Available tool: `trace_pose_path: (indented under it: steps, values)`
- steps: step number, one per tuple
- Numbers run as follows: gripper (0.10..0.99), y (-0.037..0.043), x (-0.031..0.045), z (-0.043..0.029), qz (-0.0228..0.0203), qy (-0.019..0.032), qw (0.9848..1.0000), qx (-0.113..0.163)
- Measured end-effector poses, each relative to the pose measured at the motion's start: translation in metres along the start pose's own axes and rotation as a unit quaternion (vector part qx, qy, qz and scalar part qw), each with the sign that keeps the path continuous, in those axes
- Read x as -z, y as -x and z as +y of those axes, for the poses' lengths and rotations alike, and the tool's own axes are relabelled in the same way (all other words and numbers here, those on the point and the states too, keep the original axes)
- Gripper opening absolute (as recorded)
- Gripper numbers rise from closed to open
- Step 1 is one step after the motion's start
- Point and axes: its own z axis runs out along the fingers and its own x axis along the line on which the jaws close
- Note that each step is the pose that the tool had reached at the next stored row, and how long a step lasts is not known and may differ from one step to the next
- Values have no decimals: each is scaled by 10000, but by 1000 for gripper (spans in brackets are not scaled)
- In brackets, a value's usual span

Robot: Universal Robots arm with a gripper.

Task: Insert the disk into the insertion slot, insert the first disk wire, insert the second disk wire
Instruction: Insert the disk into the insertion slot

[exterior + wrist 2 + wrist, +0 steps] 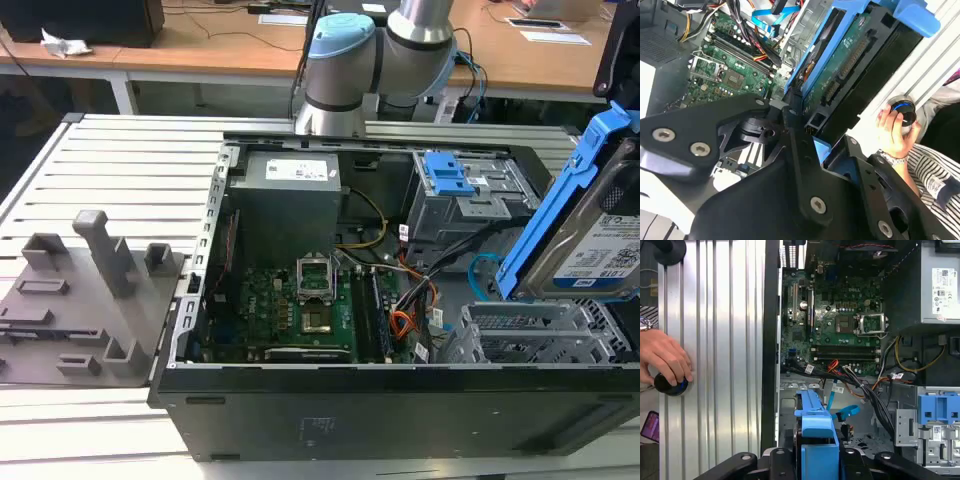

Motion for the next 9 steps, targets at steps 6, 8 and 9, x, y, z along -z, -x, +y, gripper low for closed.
trace_pose_path:
  steps: [6,8,9]
  values:
    - [365,0,-59,-2,-1,0,10000,0]
    - [365,0,-74,-3,-1,0,10000,0]
    - [365,0,-83,-3,-1,0,10000,0]
